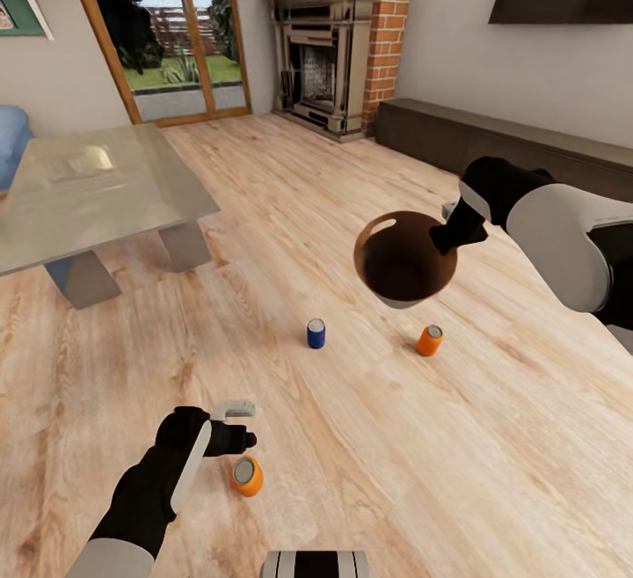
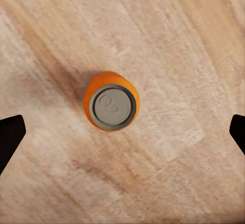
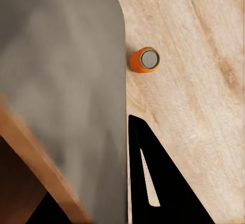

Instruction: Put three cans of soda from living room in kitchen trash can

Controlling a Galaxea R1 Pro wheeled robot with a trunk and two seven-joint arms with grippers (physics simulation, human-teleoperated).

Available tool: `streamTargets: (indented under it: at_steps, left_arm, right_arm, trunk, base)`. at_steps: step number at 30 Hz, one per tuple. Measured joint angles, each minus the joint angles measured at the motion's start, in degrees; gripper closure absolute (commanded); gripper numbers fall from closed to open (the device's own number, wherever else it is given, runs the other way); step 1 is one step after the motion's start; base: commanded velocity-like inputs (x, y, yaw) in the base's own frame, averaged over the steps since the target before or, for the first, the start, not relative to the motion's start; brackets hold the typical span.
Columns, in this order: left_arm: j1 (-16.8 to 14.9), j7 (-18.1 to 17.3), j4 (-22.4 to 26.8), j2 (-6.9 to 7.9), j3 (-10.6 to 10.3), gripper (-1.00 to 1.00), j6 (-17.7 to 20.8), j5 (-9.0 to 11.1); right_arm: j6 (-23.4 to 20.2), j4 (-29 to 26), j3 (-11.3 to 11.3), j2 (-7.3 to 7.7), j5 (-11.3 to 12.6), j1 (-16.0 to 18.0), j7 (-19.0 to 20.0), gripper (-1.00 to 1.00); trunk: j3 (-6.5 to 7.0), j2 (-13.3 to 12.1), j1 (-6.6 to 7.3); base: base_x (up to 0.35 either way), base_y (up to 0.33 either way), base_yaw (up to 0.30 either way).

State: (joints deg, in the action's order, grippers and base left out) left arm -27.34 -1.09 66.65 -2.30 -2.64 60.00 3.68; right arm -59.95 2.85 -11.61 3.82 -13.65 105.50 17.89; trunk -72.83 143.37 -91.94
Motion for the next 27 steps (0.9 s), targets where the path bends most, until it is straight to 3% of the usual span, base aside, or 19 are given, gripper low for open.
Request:
streamTargets:
  at_steps: [13,20,27]
  left_arm:
    - [0.0,0.0,0.1,0.01,0.0,-1.0,0.0,0.0]
    - [0.0,0.1,0.3,-0.06,0.0,-1.0,0.0,0.0]
    - [0.0,0.1,0.3,-0.16,0.0,-1.0,0.0,0.1]
  right_arm:
    - [0.0,0.0,0.0,-0.09,-0.1,-0.1,0.0,1.0]
    - [0.0,0.0,-0.2,-0.11,-0.2,-0.1,0.0,1.0]
    - [0.0,0.0,-0.5,-0.06,-0.1,-0.1,0.0,1.0]
  trunk:
    - [-0.75,0.0,0.0]
    - [-1.11,0.0,0.0]
    - [-3.03,0.1,-0.19]
  base:
    - [0.172,0.034,0.0]
    - [0.039,0.005,0.0]
    - [0.002,0.0,0.0]
